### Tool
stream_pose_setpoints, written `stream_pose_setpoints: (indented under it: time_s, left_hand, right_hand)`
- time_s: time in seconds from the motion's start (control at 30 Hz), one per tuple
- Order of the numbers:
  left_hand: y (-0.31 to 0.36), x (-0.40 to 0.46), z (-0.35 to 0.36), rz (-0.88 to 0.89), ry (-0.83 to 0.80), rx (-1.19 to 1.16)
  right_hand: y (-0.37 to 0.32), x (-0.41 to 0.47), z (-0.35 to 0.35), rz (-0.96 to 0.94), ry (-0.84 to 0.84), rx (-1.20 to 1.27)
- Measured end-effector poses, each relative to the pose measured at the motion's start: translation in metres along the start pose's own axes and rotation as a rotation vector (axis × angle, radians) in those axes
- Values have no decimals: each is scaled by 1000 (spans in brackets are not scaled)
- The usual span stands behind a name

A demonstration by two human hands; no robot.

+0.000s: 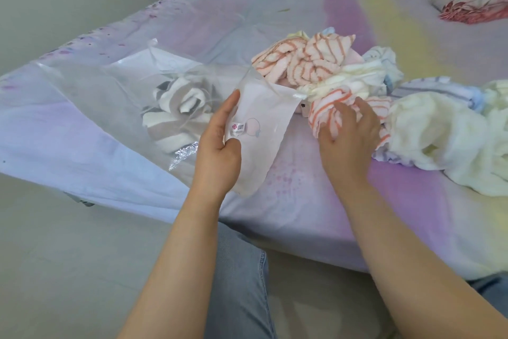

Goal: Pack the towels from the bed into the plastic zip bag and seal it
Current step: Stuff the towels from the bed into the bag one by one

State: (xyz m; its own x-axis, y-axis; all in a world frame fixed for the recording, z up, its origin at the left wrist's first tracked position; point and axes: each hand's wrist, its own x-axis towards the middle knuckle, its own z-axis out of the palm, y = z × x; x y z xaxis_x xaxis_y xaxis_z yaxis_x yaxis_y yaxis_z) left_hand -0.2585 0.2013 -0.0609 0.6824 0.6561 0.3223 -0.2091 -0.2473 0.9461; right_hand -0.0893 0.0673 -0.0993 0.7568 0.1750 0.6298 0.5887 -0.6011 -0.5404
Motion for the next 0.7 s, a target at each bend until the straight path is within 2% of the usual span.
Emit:
stream_pose_setpoints:
  time_s: [0.1,0.17,0.23,0.37,0.43,0.5,0.6,0.7]
  left_hand:
    - [-1,-2,4,1,-1,9]
    - [-3,-2,6,-1,1,18]
    - [-5,-2,5,-10,11,16]
    - [-5,-1,4,-12,37,3]
    - [-3,0,4,2,28,-5]
    - [-2,-1,2,8,27,-11]
    - [1,-2,-1,7,52,-34]
    - [2,-5,-2,15,44,-31]
  right_hand:
    - [27,19,1,245,-276,-194]
    - [40,19,1,239,-378,-260]
    - [41,12,-3,114,-353,-171]
    - [3,-25,-16,-178,-143,232]
    - [-22,-41,-18,-373,-123,326]
    - [-39,-49,-14,-475,-129,358]
    - [-49,-46,-3,-382,-162,319]
    - [-39,-32,18,-142,-356,117]
